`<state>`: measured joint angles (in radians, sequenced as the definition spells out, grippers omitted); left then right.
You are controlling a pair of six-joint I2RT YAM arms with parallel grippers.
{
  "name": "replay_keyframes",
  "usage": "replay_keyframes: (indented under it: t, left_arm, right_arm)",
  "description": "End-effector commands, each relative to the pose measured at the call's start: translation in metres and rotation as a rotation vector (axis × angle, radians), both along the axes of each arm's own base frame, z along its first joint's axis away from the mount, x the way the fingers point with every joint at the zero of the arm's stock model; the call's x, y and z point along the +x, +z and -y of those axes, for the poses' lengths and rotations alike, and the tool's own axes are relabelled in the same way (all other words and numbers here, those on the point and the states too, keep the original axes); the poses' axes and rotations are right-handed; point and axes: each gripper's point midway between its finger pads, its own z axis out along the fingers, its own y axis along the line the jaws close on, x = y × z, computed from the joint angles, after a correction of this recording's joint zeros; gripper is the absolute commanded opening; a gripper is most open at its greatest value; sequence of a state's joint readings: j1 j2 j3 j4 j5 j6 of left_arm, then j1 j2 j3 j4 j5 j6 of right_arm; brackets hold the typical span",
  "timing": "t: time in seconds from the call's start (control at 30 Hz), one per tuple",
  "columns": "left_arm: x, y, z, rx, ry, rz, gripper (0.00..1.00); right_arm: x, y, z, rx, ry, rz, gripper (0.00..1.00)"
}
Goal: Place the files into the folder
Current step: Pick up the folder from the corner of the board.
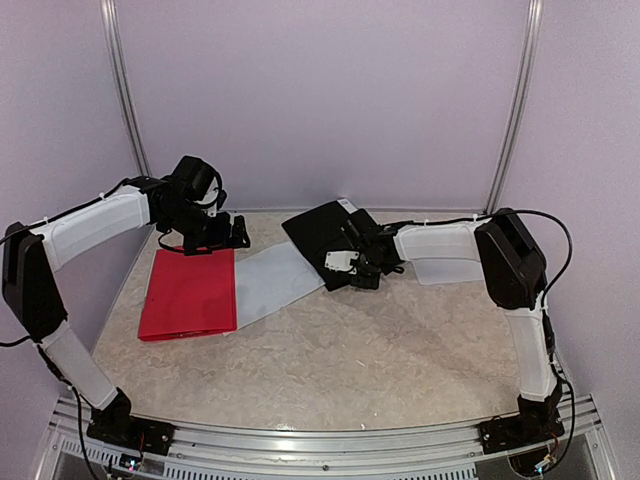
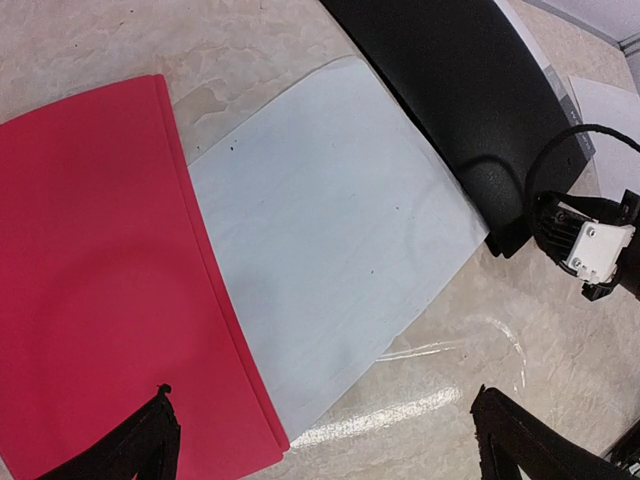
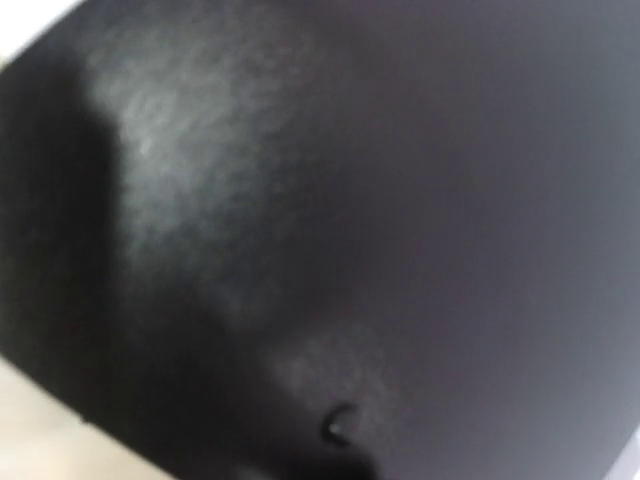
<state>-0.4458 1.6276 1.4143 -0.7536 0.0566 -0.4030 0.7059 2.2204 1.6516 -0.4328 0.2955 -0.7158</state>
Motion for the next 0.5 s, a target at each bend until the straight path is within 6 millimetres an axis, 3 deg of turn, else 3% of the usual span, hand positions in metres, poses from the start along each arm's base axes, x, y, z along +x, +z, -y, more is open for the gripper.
replay_keyframes:
  t: [0.0,0.17,0.47]
  left_arm:
    - [-0.003,-0.009,0.005,0.005,-0.021,-0.021,0.99]
    - [-0.003,-0.011,0.006,0.008,-0.024,-0.026,0.99]
    - [-0.006,-0.016,0.013,0.003,-0.038,-0.037,0.99]
  right_arm:
    - [0.012,0.017,-0.006,0.009,-0.005,0.07,0.17]
    - [0.015,0.031,-0.006,0.022,-0.02,0.125,0.0]
    - [0.009,0.053,-0.005,0.049,-0.031,0.183,0.0]
